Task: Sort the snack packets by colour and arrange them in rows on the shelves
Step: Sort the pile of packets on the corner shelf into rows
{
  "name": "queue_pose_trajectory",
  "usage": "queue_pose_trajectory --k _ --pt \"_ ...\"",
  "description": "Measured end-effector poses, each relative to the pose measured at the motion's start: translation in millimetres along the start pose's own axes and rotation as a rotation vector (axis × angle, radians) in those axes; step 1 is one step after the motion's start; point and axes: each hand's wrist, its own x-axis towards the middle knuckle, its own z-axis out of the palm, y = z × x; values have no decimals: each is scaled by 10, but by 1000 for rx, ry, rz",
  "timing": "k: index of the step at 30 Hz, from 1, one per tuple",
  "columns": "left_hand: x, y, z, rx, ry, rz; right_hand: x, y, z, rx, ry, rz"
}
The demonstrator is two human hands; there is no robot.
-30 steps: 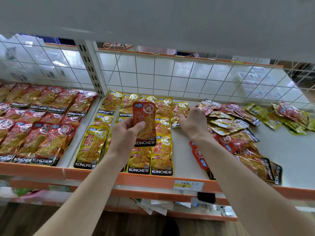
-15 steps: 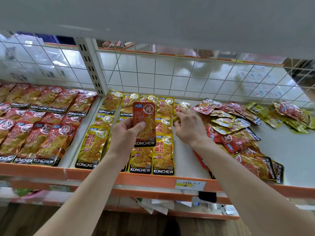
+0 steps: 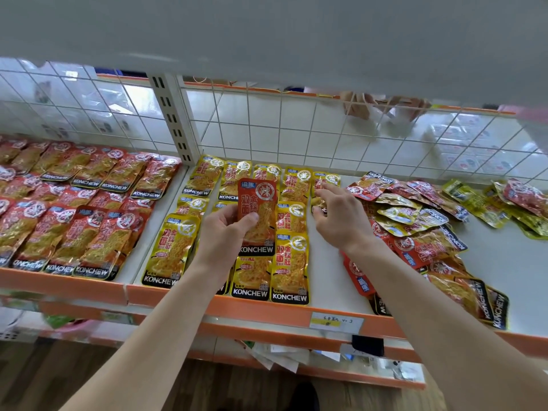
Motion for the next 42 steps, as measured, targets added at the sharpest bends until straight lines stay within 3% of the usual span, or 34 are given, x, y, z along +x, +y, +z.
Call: queue_pose_trajectory --k 9,14,21,34,42 --pt "-263 42 -216 5 133 53 -416 -416 -85 95 87 -204" --pt "-537 58 -584 22 242 120 -627 -866 0 180 35 -344" --pt "-619 24 -1365 2 311 147 -813 -1644 232 147 20 -380" --pt "-554 -120 -3159 37 266 154 -1068 -3159 1003 142 58 -312" --pt "-385 -168 -3556 71 231 121 -1113 -3497 1223 128 72 -304"
